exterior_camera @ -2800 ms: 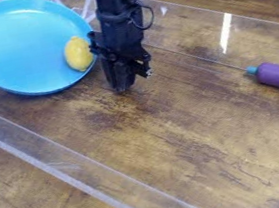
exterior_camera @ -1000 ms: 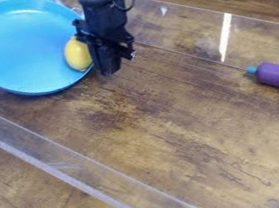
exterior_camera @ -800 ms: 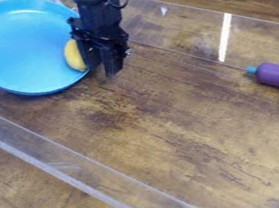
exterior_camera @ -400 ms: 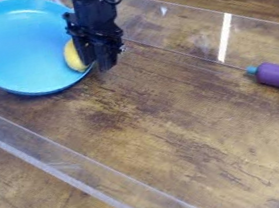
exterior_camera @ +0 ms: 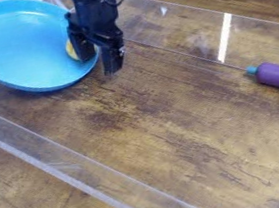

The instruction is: Remove the lemon from the blue tray and put it on the table

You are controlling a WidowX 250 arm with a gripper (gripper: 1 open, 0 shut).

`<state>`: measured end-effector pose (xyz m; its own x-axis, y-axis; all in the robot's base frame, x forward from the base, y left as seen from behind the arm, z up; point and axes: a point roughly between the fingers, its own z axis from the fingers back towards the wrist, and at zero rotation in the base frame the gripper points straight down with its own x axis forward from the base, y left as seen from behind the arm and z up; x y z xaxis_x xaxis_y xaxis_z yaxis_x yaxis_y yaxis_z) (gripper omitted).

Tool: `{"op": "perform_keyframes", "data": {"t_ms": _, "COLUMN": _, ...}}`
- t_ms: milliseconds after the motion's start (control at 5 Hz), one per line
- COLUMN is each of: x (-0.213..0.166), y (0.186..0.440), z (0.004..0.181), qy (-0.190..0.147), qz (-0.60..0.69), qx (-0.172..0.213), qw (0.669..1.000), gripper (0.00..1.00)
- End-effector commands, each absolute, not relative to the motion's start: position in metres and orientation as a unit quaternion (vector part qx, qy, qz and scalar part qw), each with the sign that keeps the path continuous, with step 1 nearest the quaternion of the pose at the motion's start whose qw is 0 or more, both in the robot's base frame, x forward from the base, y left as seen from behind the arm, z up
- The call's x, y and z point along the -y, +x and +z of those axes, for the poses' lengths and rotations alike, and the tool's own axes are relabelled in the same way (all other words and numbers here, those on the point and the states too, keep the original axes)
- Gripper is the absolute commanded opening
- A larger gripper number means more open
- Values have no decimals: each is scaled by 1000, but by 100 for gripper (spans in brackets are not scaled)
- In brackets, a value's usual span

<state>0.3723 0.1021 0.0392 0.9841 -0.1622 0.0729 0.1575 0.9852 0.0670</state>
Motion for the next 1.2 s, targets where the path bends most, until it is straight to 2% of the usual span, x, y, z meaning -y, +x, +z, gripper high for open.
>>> {"op": "perform_keyframes", "data": {"t_ms": 0, "x": -121, "y": 381, "z": 56, "qy": 52, "qz": -74, "qx": 70, "qw": 993, "gripper": 100}}
{"op": "perform_keyframes", "data": {"t_ms": 400, "x": -129, "y": 383, "z": 44, "qy": 59, "qz": -75, "qx": 66, "qw": 993, "gripper": 100}}
{"op": "perform_keyframes", "data": {"t_ms": 600, "x": -132, "y": 383, "z": 39, "qy": 61, "qz": -74, "qx": 64, "qw": 993, "gripper": 0}}
{"op": "perform_keyframes", "data": {"t_ms": 1000, "x": -134, "y": 381, "z": 39, "qy": 61, "qz": -76, "qx": 62, "qw": 993, "gripper": 0}}
